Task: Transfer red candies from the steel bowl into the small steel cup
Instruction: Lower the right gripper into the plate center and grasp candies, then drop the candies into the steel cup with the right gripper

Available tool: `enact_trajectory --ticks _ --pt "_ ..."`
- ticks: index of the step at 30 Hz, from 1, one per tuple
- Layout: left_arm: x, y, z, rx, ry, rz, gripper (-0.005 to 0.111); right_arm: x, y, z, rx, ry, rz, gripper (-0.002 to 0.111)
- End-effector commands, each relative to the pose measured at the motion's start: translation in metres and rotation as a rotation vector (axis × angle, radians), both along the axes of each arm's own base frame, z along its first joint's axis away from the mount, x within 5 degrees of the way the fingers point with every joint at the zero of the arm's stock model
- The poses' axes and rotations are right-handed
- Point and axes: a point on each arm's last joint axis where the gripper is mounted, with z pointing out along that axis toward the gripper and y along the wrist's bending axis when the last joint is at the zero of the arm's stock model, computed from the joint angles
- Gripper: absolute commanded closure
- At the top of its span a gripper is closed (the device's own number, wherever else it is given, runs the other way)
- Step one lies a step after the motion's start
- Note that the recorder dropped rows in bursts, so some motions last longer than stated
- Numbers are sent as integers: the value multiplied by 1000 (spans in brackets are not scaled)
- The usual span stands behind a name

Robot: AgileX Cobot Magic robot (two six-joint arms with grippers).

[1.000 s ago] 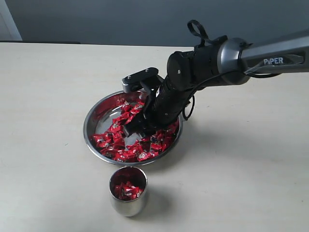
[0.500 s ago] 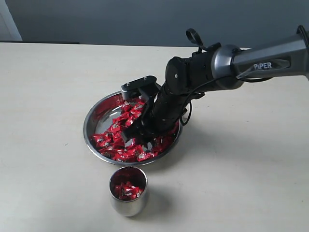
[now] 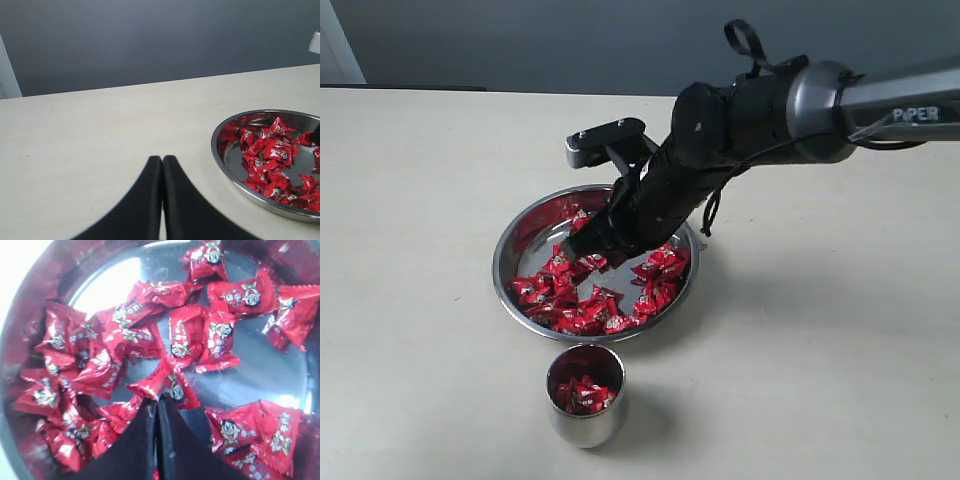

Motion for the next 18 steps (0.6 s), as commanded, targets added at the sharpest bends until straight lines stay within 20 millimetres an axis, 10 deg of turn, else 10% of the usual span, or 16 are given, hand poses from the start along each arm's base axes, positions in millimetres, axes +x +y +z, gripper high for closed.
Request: enact_trajectory --ticks 1,9,18 --pt "0 0 -1 -6 -3 -1 106 -16 -6 34 5 42 49 109" --pt "0 0 -1 -6 -3 -1 106 -62 5 78 8 54 221 109" --pt "0 0 -1 -6 -3 -1 106 -106 21 79 -74 172 394 109"
